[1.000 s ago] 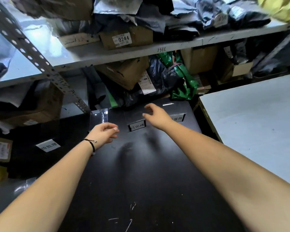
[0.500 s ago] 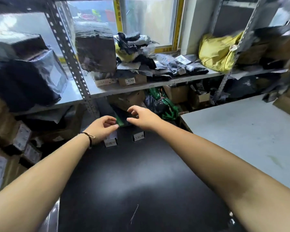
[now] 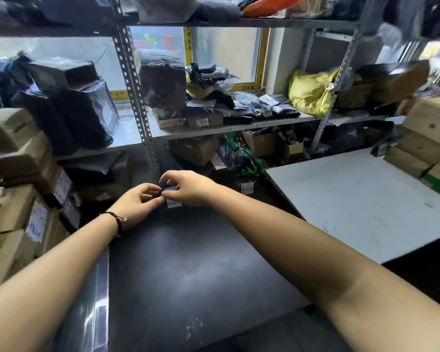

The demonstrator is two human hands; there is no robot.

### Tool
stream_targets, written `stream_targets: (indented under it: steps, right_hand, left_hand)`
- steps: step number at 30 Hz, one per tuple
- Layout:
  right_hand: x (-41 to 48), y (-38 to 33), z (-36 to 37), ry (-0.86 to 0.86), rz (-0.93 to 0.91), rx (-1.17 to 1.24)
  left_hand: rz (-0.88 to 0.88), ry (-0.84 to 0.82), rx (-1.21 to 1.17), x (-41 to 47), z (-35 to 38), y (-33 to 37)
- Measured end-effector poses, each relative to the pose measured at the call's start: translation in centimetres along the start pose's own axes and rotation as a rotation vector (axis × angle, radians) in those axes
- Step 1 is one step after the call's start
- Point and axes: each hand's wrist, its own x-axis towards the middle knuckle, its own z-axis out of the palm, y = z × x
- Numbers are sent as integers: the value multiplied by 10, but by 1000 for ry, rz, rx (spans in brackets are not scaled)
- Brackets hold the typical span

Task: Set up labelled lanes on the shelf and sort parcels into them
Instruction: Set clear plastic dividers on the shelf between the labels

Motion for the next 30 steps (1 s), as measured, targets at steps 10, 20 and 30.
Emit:
stream_targets:
  steps: [10, 20, 30]
  right_hand:
    - [43, -20, 61, -193, -85, -15]
    - [89, -23, 184, -483, -47, 155]
    - [110, -45, 297, -516, 185, 226]
  left_hand:
    - [-271, 31, 77, -44, -17, -68]
    - [-610, 198, 119, -97, -24, -162]
    - [-729, 110, 167, -112, -16, -228]
